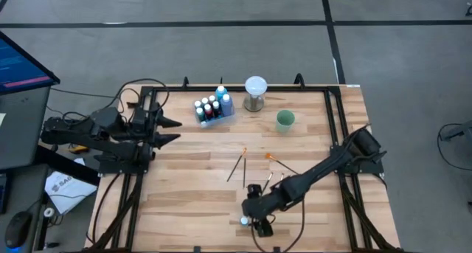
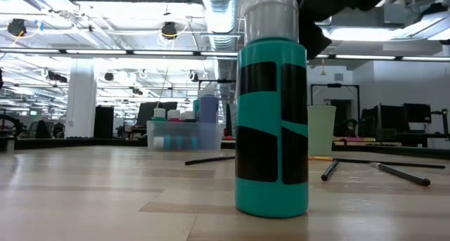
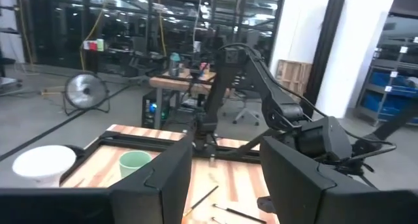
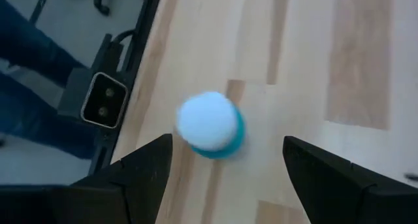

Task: Pick & Place Paint Supplies
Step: Put the small light green paint bottle into the transparent bin

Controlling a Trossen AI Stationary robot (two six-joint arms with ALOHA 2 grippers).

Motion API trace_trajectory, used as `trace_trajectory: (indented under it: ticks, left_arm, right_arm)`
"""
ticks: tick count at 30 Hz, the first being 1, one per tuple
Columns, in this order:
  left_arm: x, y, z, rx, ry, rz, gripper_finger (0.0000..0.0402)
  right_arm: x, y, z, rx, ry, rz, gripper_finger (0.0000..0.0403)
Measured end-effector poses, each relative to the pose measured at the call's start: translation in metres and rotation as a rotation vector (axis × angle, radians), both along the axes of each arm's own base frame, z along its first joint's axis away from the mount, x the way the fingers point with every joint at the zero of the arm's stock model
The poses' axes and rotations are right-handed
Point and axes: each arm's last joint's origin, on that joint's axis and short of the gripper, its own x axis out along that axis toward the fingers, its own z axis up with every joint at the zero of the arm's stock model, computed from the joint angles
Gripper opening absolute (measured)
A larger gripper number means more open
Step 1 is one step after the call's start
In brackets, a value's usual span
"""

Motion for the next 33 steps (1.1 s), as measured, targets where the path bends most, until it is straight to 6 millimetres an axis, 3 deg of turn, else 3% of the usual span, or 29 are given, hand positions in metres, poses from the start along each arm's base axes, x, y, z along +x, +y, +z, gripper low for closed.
trace_trajectory:
  ticks: [6,15,20,27,33]
  left_arm:
    - [0.000,0.000,0.000,0.001,0.000,-0.009,0.0177]
    - [0.000,0.000,0.000,-0.002,0.000,-0.013,0.0168]
    - [0.000,0.000,0.000,-0.002,0.000,-0.013,0.0169]
    - [0.000,0.000,0.000,-0.002,0.000,-0.012,0.0163]
    - [0.000,0.000,0.000,-0.002,0.000,-0.011,0.0165]
  right_arm:
    - [0.010,0.011,0.002,-0.043,0.010,0.055,0.0285]
    - [0.014,0.008,0.004,-0.069,-0.021,0.056,0.0276]
    - [0.014,0.007,0.004,-0.071,-0.027,0.061,0.0229]
    - [0.015,0.006,0.004,-0.104,-0.043,0.104,0.0113]
    - [0.020,-0.009,0.010,-0.104,-0.052,0.071,0.0106]
